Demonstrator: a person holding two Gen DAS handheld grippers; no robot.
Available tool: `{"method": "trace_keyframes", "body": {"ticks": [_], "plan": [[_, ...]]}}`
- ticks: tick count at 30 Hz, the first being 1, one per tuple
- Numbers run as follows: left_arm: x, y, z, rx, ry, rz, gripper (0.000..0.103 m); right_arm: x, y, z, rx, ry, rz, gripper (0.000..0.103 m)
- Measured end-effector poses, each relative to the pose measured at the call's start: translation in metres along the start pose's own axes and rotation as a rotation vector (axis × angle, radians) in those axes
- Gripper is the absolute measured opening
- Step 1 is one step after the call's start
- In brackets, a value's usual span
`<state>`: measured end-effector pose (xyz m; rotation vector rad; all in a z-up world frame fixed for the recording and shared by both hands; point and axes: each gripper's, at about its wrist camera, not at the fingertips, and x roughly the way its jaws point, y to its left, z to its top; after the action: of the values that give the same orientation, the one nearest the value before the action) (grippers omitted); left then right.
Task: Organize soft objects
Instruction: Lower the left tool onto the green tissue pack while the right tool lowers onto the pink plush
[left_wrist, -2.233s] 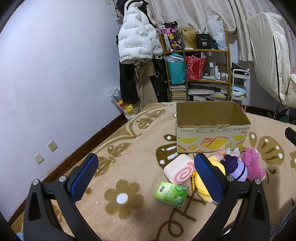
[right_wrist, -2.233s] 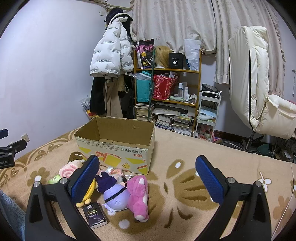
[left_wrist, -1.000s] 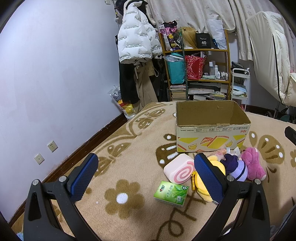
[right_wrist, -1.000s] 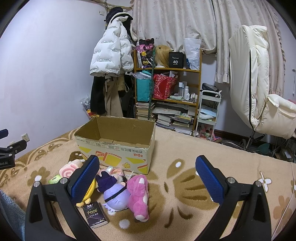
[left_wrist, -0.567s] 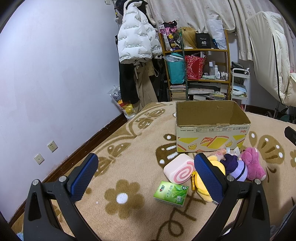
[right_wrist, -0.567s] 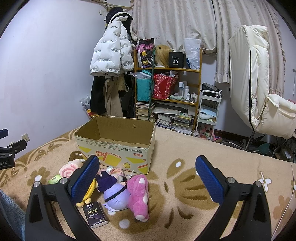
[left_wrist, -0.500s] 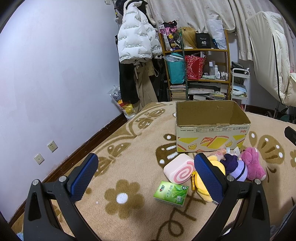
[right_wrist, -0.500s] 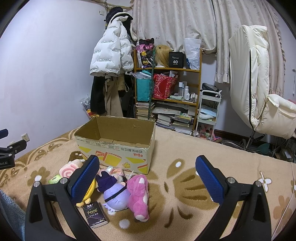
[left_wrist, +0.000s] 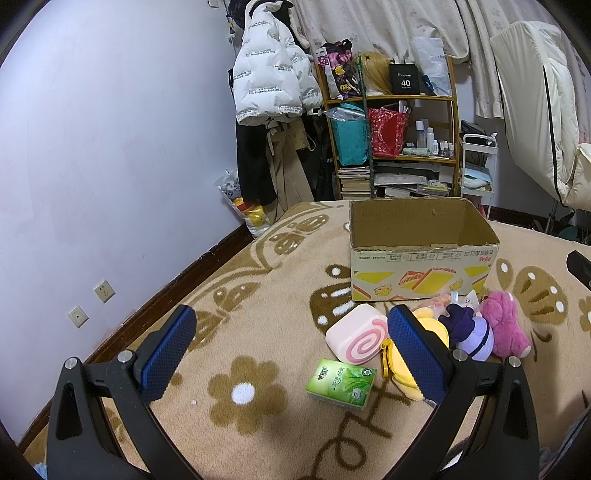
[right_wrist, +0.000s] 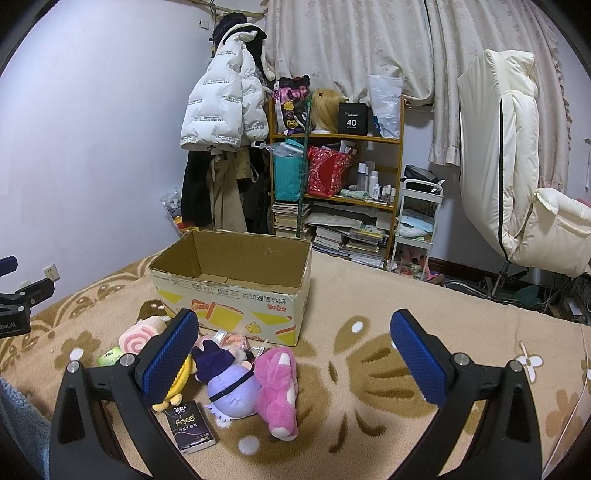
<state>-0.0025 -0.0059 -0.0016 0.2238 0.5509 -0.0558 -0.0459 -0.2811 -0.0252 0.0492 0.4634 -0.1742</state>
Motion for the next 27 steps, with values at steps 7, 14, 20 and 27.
{"method": "trace_keyframes", "body": {"ticks": [7,14,20,27], "plan": [[0.003,-0.003,-0.007,0.005,0.003,0.000,0.102,0.001,0.000,0.000,0.001,0.001,0.000,0.103],[0.011,-0.006,-0.010,0.021,0.043,-0.017,0.102,0.002,0.001,-0.001,0.001,0.007,0.001,0.103],[0.020,-0.009,-0.008,0.039,0.074,-0.026,0.102,0.003,0.001,-0.004,0.000,0.015,0.032,0.103],[0.043,-0.010,-0.004,0.028,0.122,-0.033,0.102,0.028,0.016,-0.024,-0.048,0.051,0.052,0.103]]}}
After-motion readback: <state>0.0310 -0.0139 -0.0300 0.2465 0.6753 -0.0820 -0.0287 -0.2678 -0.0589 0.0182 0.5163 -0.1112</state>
